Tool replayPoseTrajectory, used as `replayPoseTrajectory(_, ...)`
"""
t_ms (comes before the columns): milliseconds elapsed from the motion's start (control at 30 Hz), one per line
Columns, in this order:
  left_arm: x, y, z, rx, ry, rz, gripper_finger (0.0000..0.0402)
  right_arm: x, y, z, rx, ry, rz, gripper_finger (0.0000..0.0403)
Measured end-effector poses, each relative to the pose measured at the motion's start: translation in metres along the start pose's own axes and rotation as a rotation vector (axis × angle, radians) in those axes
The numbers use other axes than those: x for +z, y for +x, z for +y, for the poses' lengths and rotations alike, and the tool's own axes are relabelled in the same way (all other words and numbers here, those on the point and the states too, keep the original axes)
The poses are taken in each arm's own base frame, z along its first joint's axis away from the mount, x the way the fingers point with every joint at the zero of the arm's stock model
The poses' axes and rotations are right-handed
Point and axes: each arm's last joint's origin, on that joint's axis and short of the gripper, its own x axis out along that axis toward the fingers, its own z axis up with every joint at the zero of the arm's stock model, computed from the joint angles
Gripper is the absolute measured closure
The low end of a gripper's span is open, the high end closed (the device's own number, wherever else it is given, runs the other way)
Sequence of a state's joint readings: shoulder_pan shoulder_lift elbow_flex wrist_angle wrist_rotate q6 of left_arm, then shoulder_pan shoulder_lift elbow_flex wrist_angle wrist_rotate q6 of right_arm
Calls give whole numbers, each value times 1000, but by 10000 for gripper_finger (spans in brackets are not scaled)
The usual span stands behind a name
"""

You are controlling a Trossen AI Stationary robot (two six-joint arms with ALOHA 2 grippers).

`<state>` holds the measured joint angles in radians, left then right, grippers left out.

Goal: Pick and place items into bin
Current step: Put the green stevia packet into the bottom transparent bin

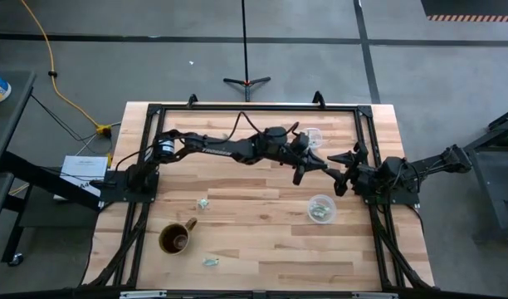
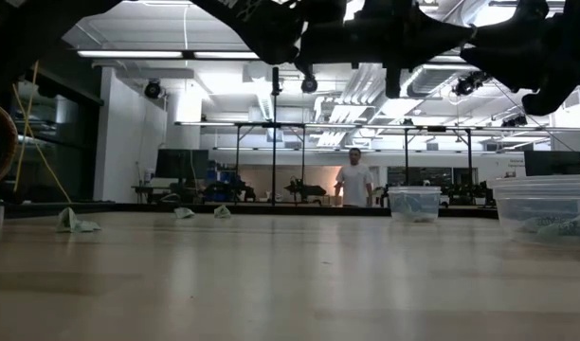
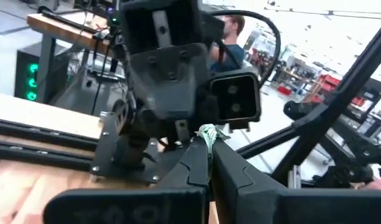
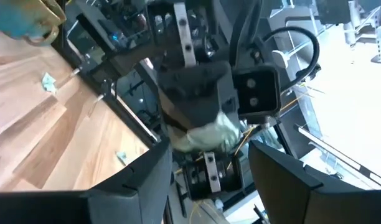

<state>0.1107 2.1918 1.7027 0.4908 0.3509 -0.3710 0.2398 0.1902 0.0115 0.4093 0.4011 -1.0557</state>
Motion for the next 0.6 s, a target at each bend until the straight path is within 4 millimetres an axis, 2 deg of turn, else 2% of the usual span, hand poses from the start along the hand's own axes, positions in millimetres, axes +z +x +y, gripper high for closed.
replayPoseTrajectory(333,-4,0,3,38,-10,16,361,1,0,-1,-7,4,-7,205)
replayPoseTrajectory(600,-3,0,3,40,-2,11,359,0,0,1,8,-3,0,272)
